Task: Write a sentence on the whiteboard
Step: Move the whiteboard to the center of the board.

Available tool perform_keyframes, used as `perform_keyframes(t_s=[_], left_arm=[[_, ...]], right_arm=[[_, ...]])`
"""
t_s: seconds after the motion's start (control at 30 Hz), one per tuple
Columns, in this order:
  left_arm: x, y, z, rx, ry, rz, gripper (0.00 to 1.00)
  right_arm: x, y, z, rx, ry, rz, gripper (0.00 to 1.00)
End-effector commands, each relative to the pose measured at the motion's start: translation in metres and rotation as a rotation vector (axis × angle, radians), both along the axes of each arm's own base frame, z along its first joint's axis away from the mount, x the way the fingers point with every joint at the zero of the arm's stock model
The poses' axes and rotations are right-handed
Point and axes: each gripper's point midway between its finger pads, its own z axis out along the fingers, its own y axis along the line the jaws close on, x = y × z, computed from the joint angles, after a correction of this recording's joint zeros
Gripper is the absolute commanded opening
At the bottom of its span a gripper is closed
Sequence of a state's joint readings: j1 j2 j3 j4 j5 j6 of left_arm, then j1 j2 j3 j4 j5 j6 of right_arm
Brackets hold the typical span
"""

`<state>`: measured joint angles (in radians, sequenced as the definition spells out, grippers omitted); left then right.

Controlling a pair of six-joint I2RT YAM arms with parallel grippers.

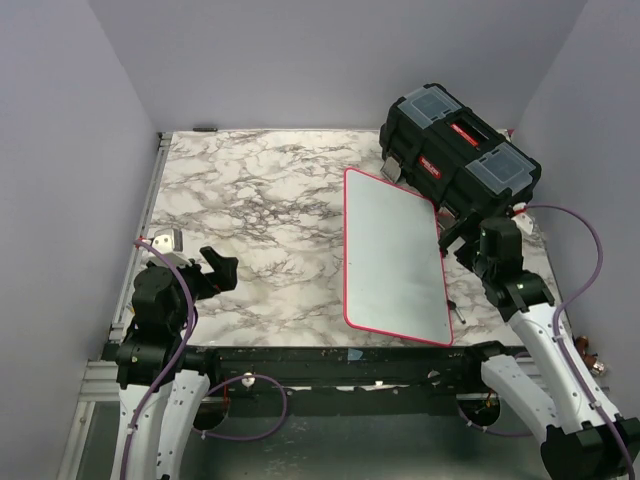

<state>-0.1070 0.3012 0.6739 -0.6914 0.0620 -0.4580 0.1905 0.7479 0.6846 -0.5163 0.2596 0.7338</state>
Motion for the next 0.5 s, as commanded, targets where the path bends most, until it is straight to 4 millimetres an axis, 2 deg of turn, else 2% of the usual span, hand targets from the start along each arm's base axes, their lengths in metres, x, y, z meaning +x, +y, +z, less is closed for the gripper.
perform_keyframes(t_s=[0.0,0.2,0.47], left_arm=[[-0.004,-0.001,-0.003,-0.007,0.011,-0.006,0.99],[-0.004,-0.002,-0.003,-0.007,0.014,-0.006,0.98],[-0.004,-0.002,-0.003,-0.007,0.014,-0.006,0.99]], right_arm=[[-0.004,-0.015,-0.02,-0.006,0.071,-0.118,1.0],[-0.014,-0.027,-0.047,-0.023,0.227,-0.233,1.0],[-0.023,-0.027,-0.08,-0.038,0.332,-0.245,1.0]])
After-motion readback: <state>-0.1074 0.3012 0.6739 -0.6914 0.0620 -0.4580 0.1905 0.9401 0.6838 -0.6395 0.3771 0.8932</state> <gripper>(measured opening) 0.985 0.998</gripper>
